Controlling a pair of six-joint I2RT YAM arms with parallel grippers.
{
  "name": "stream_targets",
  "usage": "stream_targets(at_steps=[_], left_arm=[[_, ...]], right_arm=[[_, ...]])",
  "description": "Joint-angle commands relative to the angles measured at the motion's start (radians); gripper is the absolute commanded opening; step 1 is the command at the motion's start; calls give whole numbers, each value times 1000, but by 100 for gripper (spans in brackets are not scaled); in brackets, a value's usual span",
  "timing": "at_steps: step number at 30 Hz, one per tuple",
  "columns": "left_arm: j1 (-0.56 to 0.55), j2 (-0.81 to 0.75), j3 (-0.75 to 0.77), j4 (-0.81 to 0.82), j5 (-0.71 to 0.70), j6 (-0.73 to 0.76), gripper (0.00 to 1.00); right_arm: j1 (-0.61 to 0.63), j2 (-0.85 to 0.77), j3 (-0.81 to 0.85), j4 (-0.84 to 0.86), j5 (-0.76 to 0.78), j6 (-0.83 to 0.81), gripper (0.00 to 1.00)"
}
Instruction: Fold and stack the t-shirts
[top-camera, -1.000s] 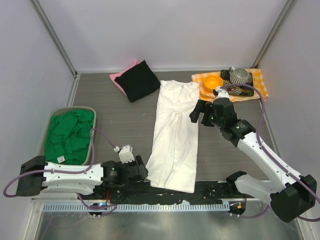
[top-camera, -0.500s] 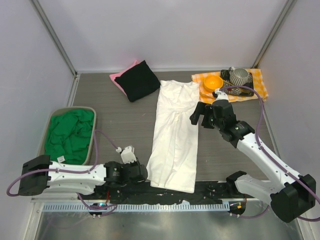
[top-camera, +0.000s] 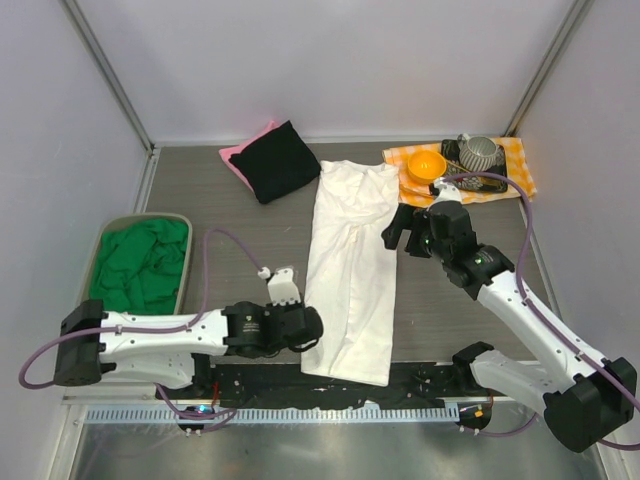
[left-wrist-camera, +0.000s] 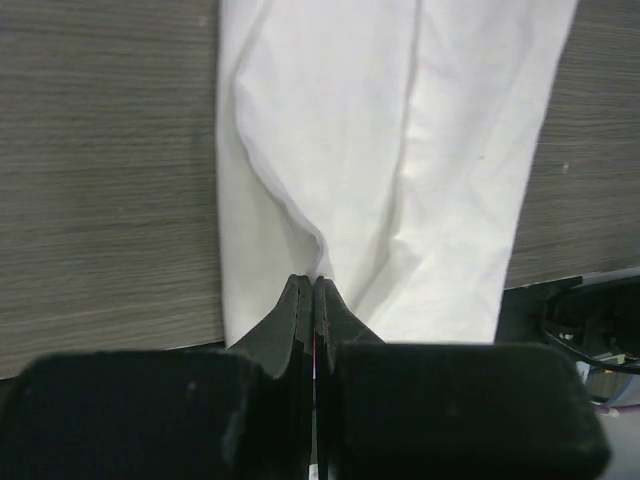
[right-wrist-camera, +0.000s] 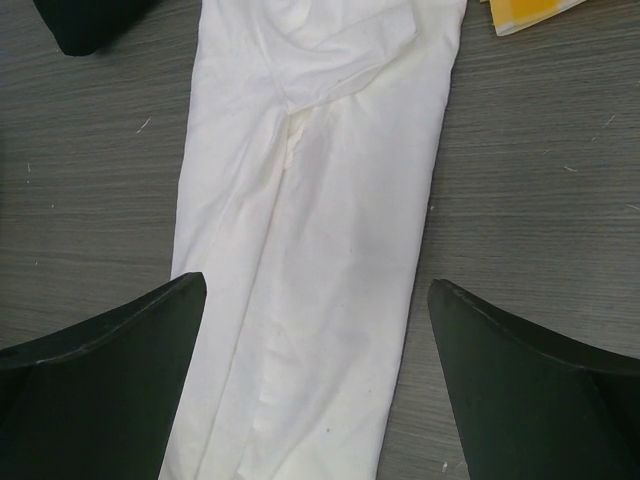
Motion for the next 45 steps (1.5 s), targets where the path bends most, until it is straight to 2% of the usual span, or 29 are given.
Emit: stream_targets(at_steps=[1, 7, 14, 22, 29, 30, 32, 34, 38, 41, 45], left_arm=[[2, 108, 153, -15, -35, 141, 0], [-7, 268, 254, 89, 69, 227, 0], [-103, 421, 340, 116, 104, 230, 0], [-209, 506, 407, 134, 110, 214, 0], [-232, 561, 437, 105, 123, 216, 0], [-232, 578, 432, 99, 121, 210, 6], [-232, 584, 426, 77, 112, 190, 49], [-231, 587, 427, 30, 94, 179, 97], [-209, 511, 466, -73, 14, 199, 100], [-133, 384, 454, -67, 23, 247, 100], [37, 210, 371, -52, 66, 314, 100]], right_arm=[[5, -23, 3, 24, 26, -4, 100], [5, -28, 2, 15, 36, -4, 100], [5, -17, 2, 11, 39, -6, 100], [5, 2, 7, 17, 25, -6, 100], [7, 15, 8, 9, 14, -6, 100], [5, 15, 10, 9, 8, -6, 100], [5, 23, 16, 6, 3, -9, 100], [5, 46, 25, -5, 7, -11, 100], [5, 106, 49, 0, -4, 2, 100], [5, 146, 62, 20, -18, 6, 100], [14, 189, 69, -17, -70, 34, 100]])
